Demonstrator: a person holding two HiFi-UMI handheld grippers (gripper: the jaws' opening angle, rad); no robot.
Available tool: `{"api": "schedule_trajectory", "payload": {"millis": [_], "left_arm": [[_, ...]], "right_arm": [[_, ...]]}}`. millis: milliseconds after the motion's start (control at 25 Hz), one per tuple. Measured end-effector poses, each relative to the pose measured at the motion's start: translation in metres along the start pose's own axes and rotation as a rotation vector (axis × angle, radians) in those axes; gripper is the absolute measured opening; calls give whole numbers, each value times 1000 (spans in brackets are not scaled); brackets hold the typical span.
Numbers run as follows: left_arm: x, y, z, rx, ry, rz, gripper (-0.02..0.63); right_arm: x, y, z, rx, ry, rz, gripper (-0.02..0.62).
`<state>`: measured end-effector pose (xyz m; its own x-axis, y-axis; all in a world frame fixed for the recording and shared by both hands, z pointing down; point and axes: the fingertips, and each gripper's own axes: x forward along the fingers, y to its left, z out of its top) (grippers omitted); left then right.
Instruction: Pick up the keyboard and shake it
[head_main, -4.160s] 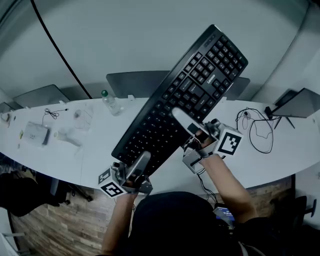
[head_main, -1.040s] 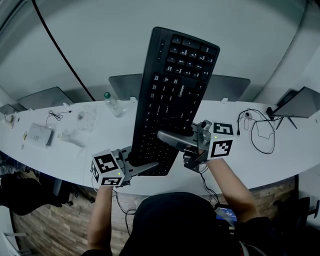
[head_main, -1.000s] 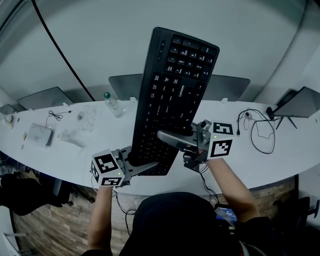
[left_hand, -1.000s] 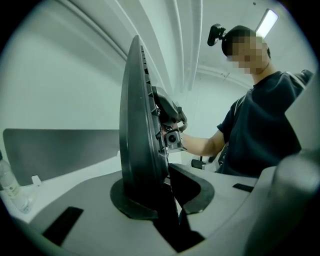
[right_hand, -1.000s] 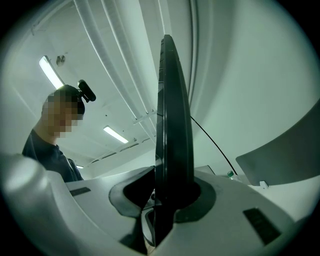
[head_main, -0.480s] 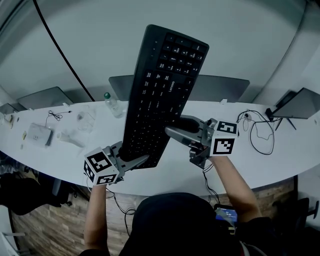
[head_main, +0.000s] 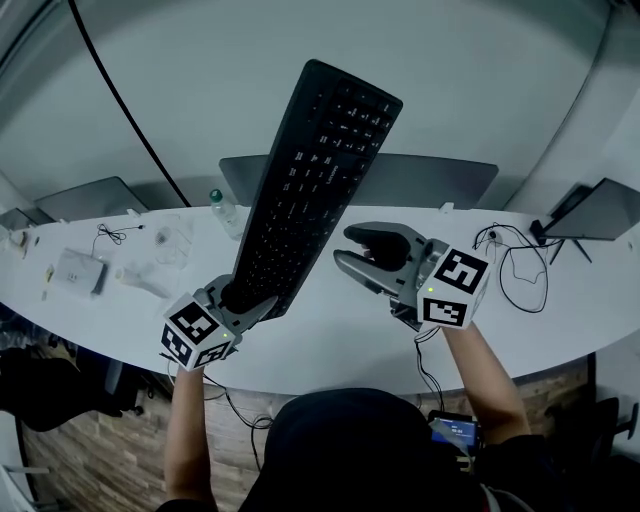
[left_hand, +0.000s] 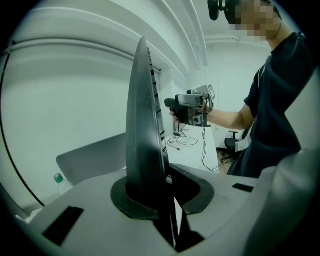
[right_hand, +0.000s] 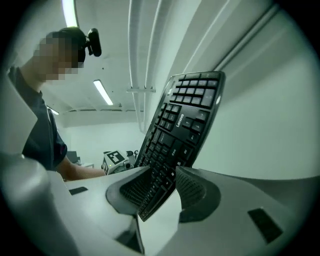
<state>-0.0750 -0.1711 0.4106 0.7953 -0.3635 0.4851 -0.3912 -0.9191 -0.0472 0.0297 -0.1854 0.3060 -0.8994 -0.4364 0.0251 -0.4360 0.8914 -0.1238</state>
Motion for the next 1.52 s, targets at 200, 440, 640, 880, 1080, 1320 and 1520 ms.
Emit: {"api": "schedule_trajectory", "payload": {"millis": [200,440,640,880,1080,1320,1520], "left_arm": [[0,11,-14,57,83,81,94],[1,24,-27,146,173,192,94],[-3,35,-38,212,257,283,94],[-7,45,-49,297,369,364,94],[-6,45,-54,336,416,385,94],[-9,53,-58,377,461,428,94],[-11,58,-63,414,513,447,94]], "right_arm": [[6,9,3,-115,48,-30,144],[6,20,-3,-221,103,-52,144],[6,24,0,-335,139,-90,144],[5,24,5,-514,184,-153,144],[5,26,3,-621,244,-217,144],[9,24,-1,-719,301,-266,149],[14,20,-10,-844,394,-283,176]]}}
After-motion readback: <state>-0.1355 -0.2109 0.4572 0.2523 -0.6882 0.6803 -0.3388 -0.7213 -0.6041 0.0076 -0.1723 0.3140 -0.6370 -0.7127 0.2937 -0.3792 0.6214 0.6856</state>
